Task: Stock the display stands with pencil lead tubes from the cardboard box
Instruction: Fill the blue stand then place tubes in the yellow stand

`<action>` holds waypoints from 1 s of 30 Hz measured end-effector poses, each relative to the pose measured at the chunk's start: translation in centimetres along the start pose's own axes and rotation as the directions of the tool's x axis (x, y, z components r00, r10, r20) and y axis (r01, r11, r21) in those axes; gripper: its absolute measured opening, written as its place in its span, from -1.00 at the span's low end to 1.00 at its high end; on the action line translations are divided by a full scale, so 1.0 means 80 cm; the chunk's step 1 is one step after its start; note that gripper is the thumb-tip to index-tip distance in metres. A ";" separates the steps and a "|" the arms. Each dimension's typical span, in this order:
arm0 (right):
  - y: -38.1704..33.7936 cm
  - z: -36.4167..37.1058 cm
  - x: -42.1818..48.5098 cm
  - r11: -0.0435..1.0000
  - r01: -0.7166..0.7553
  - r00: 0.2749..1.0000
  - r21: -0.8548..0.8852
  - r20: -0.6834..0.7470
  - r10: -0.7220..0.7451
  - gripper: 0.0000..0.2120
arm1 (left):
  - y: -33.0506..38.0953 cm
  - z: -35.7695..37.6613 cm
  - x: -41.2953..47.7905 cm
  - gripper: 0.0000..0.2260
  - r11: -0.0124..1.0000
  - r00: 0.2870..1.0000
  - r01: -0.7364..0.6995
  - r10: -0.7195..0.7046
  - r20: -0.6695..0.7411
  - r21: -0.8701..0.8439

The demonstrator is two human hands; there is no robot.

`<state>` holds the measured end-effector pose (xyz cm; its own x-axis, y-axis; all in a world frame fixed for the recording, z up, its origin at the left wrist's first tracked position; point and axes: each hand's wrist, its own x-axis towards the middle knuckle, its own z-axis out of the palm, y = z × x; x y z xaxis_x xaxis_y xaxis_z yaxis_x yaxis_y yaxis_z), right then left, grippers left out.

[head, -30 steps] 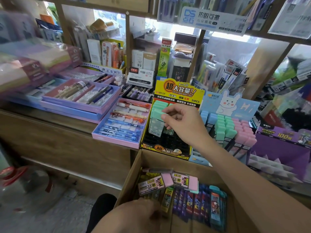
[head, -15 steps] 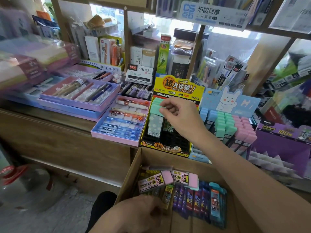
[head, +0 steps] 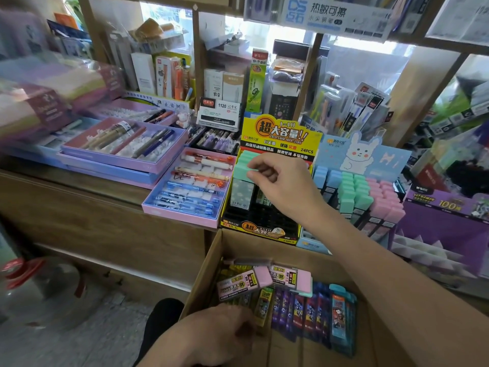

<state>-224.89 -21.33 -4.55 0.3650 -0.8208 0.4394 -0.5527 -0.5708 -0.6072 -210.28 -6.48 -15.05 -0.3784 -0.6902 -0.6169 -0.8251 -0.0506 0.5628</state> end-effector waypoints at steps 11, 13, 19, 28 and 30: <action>0.005 -0.003 0.004 0.993 0.026 1.000 -0.118 -0.012 -0.028 -0.82 | -0.003 0.001 0.003 -0.73 0.999 0.999 -0.034 0.035 -0.018 0.026; 0.008 0.001 0.002 0.987 0.038 0.999 -0.154 0.018 -0.035 -0.83 | -0.004 0.002 0.004 -0.75 0.999 0.999 -0.035 0.036 -0.021 0.022; 0.007 0.012 -0.002 0.945 0.117 0.992 -0.305 0.074 -0.099 -0.76 | -0.008 0.005 0.008 -0.78 0.999 0.999 -0.045 0.045 -0.019 0.015; -0.016 -0.002 -0.054 0.987 0.012 0.999 -0.162 0.038 -0.006 -0.62 | -0.022 0.016 0.015 -0.83 0.996 0.993 -0.076 0.080 -0.087 0.050; -0.016 -0.003 -0.091 0.998 -0.054 0.998 -0.024 0.009 0.055 -0.72 | -0.022 0.015 0.015 -0.87 0.996 0.993 -0.078 0.082 -0.087 0.049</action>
<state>-226.99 -14.59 -6.81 0.3412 -0.8510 0.3993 -0.5895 -0.5246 -0.6142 -209.83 -6.35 -17.46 -0.4068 -0.7523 -0.5182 -0.8124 0.0386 0.5818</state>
